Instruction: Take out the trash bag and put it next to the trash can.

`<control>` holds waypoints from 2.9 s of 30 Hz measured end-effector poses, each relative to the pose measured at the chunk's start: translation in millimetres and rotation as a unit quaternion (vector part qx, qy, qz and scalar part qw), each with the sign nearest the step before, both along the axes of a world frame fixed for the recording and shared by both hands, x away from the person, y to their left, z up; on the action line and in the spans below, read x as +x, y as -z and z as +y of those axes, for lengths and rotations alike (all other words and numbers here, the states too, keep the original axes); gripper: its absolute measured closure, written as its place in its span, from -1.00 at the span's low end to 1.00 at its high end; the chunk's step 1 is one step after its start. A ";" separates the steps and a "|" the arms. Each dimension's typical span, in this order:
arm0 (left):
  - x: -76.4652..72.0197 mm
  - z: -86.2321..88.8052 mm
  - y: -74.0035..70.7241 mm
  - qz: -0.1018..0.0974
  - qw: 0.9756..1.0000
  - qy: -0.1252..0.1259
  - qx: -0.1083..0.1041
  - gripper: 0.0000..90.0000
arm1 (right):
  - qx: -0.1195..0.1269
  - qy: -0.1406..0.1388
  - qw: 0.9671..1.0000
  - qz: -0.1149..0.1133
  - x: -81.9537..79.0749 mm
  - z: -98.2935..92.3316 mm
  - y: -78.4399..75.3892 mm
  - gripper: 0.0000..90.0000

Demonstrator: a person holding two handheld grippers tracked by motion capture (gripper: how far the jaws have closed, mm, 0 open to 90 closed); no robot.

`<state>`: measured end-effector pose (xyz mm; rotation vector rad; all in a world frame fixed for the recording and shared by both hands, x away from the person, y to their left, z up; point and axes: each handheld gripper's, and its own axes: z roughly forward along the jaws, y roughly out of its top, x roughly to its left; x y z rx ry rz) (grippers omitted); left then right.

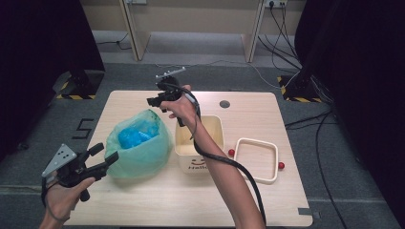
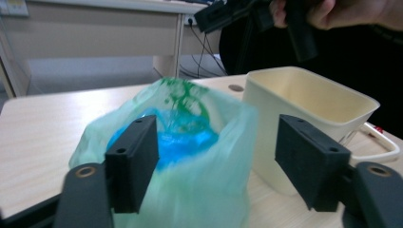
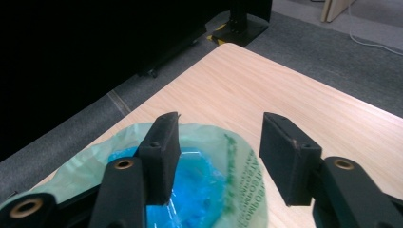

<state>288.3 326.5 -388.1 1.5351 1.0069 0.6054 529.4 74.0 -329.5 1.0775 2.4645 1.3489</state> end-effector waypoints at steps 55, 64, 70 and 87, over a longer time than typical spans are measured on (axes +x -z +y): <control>11.6 -138.1 86.6 0.052 0.984 0.155 0.065 -0.66 | 0.092 0.132 0.987 -0.025 -61.7 -227.5 26.5 -0.54; 8.2 -136.3 101.1 0.064 0.981 0.153 0.105 -0.66 | 0.092 0.147 0.984 -0.030 -82.2 -246.1 51.6 -0.56; 8.4 -133.4 110.3 0.081 0.977 0.159 0.114 -0.66 | 0.093 0.159 0.982 -0.029 -94.5 -255.2 67.5 -0.56; 11.0 -130.4 125.7 0.115 0.963 0.157 0.187 -0.65 | 0.040 0.175 0.984 -0.011 -116.0 -268.2 108.0 -0.60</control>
